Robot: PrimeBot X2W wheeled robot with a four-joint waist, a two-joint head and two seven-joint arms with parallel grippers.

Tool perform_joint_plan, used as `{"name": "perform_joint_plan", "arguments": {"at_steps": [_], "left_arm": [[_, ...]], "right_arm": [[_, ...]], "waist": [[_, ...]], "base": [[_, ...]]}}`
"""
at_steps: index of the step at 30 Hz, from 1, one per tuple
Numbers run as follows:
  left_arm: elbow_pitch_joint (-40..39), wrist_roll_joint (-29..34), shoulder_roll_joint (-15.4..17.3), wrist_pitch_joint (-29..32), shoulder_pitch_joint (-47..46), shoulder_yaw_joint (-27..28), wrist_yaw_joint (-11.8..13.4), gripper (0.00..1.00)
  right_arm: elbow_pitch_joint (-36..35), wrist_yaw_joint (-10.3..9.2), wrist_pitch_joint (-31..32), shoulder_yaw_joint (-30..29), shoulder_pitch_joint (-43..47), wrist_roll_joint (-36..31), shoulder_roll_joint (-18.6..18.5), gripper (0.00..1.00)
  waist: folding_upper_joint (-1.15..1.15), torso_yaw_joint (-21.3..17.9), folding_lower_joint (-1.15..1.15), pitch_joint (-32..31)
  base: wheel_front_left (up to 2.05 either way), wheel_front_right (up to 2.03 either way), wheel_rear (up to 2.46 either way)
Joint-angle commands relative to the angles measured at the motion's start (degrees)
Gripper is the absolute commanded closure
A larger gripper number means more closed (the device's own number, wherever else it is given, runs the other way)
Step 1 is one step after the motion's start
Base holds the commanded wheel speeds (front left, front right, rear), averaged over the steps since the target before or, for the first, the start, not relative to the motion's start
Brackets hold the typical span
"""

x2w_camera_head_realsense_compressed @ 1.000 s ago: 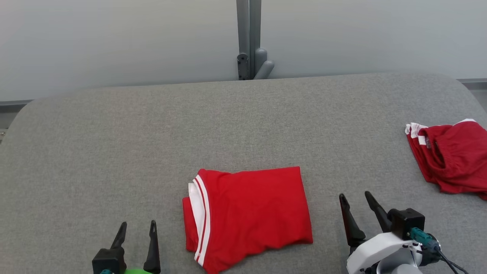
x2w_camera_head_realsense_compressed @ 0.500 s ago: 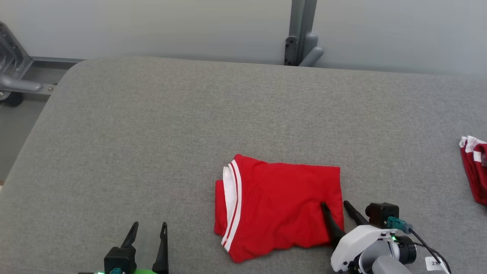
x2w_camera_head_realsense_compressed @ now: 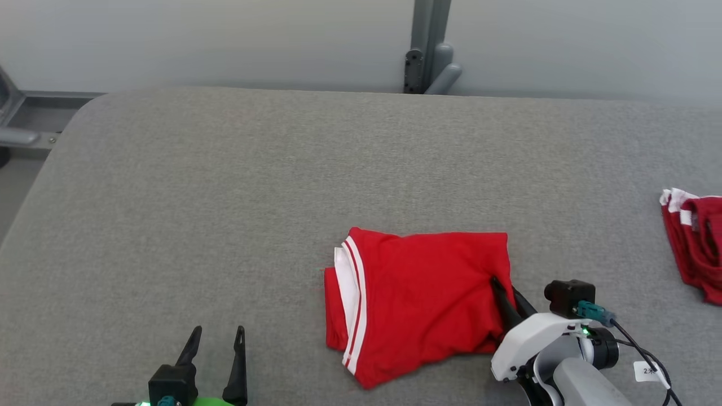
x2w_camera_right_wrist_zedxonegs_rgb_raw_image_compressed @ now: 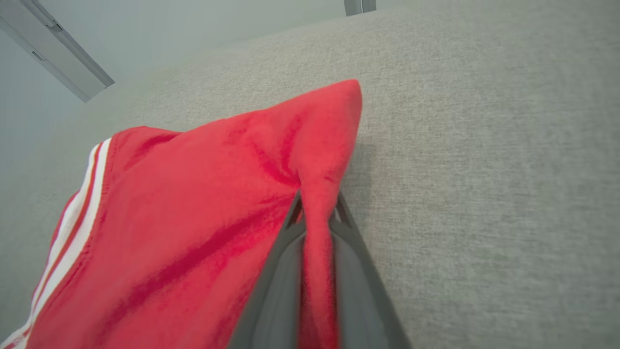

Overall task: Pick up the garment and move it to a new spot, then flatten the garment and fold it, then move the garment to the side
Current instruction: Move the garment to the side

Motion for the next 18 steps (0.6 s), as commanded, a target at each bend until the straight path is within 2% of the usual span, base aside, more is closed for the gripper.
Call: {"name": "perform_joint_plan", "arguments": {"at_steps": [1, 10, 14, 18], "left_arm": [[-0.37, -0.19, 0.15, 0.04, -0.49, -0.04, -0.02, 0.0], [-0.65, -1.59, 0.15, 0.04, -3.63, -2.01, 0.58, 0.0], [-0.77, -1.71, 0.19, 0.04, -5.2, -2.57, 0.67, 0.0], [-0.91, -1.58, 0.19, 0.04, -6.3, -3.44, 0.48, 0.0]], "right_arm": [[-0.39, -0.08, -0.02, -0.47, 0.91, -0.53, -0.46, 1.0], [-2.79, -0.08, -0.02, -1.0, 1.97, -1.64, -1.7, 1.0], [-3.69, -0.08, -0.02, 0.98, 1.08, -1.73, -2.17, 1.0], [-4.58, -0.08, -0.02, 3.03, -0.03, -0.78, -2.17, 1.0]], "waist": [[0.0, -9.35, 0.0, -0.79], [0.0, -27.07, 0.0, 0.53], [0.0, -32.41, 0.0, 1.75], [0.0, -34.94, 0.0, 2.88]], "base": [[0.0, 0.0, 0.0], [0.0, 0.0, 0.0], [0.0, 0.0, 0.0], [0.0, 0.0, 0.0]]}}
